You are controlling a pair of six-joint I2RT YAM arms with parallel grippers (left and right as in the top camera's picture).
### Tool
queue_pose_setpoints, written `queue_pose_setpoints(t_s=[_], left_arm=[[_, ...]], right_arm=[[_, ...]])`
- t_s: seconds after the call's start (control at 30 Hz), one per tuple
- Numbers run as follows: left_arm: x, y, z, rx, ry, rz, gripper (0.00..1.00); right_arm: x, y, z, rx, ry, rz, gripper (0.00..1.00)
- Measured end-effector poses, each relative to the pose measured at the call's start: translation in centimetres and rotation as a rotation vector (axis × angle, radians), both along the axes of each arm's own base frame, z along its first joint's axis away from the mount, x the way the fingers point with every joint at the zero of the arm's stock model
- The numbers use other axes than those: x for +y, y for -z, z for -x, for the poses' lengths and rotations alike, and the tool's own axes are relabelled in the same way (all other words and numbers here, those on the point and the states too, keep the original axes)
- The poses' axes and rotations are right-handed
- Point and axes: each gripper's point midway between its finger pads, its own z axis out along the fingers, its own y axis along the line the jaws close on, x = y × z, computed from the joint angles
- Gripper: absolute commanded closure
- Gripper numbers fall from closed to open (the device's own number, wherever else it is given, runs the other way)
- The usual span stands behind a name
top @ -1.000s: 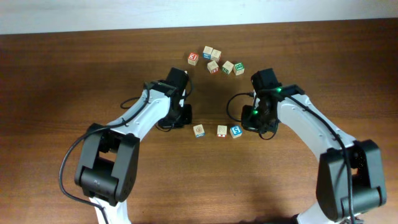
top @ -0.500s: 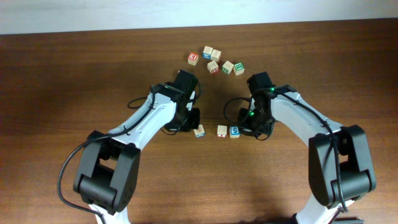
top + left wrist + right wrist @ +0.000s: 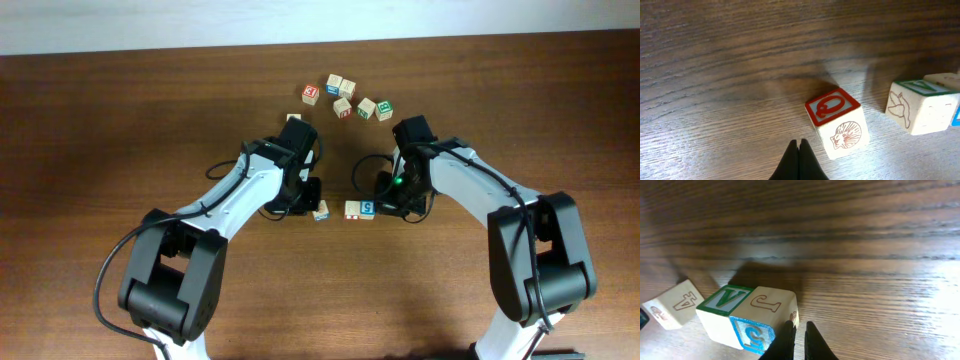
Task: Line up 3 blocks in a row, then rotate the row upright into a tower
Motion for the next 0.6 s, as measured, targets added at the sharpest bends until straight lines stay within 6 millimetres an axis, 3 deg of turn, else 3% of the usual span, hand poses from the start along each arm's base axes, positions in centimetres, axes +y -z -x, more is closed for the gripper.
queue_pose_setpoints(t_s=[0.6], left_arm=[[-2.3, -0.5, 0.8, 0.029, 0.033, 0.102, 0.99]], right_arm=[[1.8, -0.3, -0.5, -0.047, -0.039, -0.033, 0.90]])
